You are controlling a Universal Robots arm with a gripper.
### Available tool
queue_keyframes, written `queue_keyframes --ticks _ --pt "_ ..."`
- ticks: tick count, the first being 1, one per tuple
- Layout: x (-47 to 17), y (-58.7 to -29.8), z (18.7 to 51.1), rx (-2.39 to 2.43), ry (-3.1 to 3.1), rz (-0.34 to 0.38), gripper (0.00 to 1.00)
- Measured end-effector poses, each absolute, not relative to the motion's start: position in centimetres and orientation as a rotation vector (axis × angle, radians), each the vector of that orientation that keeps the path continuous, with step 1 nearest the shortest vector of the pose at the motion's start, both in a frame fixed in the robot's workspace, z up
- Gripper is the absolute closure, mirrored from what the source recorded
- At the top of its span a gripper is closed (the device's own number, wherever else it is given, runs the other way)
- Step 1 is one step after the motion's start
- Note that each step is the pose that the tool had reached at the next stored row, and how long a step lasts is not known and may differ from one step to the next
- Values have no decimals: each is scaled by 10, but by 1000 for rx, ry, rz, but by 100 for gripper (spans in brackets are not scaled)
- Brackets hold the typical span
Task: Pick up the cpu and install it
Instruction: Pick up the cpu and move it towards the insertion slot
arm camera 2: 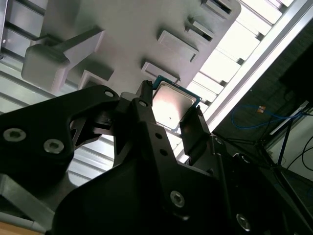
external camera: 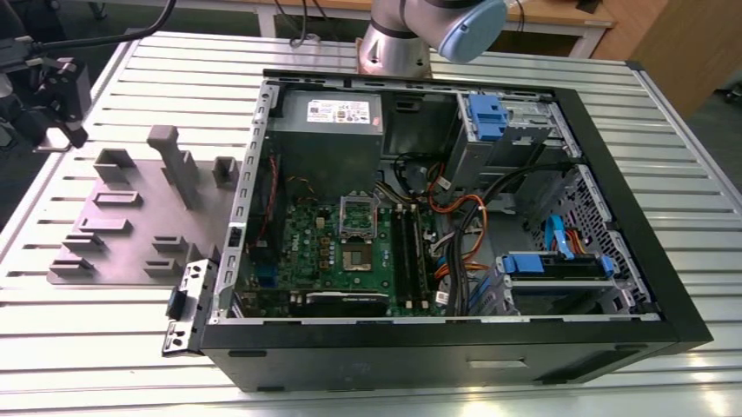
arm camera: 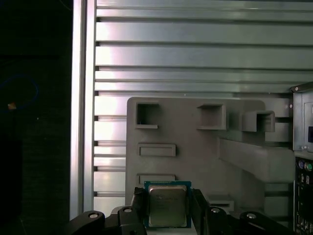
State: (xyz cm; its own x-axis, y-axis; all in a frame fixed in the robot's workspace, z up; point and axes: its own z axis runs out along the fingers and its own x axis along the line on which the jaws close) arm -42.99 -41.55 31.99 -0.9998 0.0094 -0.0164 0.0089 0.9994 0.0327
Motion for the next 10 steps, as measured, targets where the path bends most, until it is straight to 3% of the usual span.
queue_keyframes --ticks 10 --pt "-430 -415 326 14 3125 51 53"
